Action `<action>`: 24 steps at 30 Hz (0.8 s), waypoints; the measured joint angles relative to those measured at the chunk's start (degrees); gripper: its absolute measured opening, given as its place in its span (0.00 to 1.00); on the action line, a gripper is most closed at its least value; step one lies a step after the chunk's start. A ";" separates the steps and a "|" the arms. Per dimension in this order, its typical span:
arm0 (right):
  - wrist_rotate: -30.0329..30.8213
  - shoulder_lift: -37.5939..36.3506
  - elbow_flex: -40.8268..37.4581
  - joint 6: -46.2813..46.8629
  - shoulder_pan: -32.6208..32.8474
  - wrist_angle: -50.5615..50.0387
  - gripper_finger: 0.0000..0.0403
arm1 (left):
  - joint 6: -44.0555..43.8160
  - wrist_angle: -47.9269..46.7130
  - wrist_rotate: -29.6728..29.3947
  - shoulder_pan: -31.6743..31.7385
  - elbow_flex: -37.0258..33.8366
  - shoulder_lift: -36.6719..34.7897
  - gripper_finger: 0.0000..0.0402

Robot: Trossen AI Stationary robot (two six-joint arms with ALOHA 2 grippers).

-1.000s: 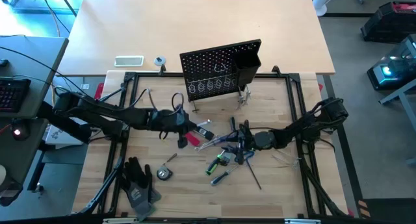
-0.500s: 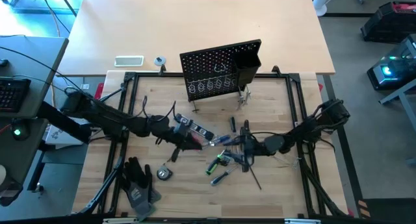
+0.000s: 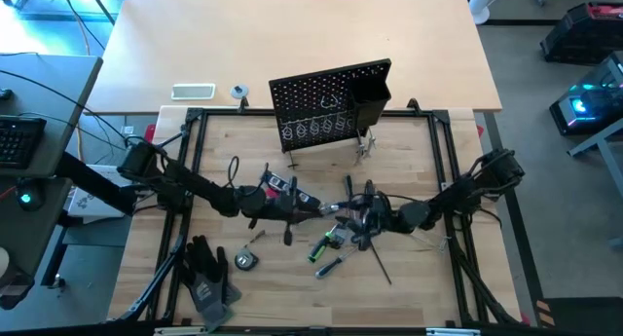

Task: Hang tools onto peg board
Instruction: Hang the left wrench onto the pegboard

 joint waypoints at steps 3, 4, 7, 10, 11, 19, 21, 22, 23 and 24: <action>2.63 0.00 0.00 3.00 0.00 0.16 0.43 | 6.79 -1.82 -8.80 -1.70 2.23 0.50 0.00; 3.09 0.00 0.04 3.67 0.00 0.32 0.43 | 8.90 -3.14 -11.71 -2.27 3.09 0.65 0.00; 3.65 0.00 1.32 3.26 0.00 0.41 0.43 | 14.08 -7.42 -20.17 -3.88 6.10 1.48 0.00; 4.20 0.00 3.66 1.41 -0.08 -0.34 0.43 | 18.91 -10.54 -27.89 -5.57 8.85 3.15 0.00; 4.67 0.00 4.52 0.91 -0.06 -0.70 0.43 | 20.48 -10.95 -30.44 -6.16 9.53 3.87 0.00; 12.28 0.00 9.15 -0.84 -0.08 -3.65 0.43 | 32.66 -9.28 -47.17 -9.37 14.94 10.36 0.00; 13.43 0.00 9.84 -0.01 -0.08 -4.62 0.43 | 35.08 -8.03 -49.13 -9.58 16.19 11.62 0.00; 13.80 0.00 10.07 0.13 -0.08 -5.11 0.43 | 36.04 -6.92 -49.51 -9.59 16.60 12.16 0.00; 14.26 0.00 10.33 0.14 -0.08 -5.76 0.43 | 36.80 -5.61 -49.77 -9.59 17.13 12.62 0.00; 14.72 0.00 10.64 0.14 -0.06 -6.52 0.43 | 37.81 -4.41 -50.22 -9.57 17.47 12.92 0.00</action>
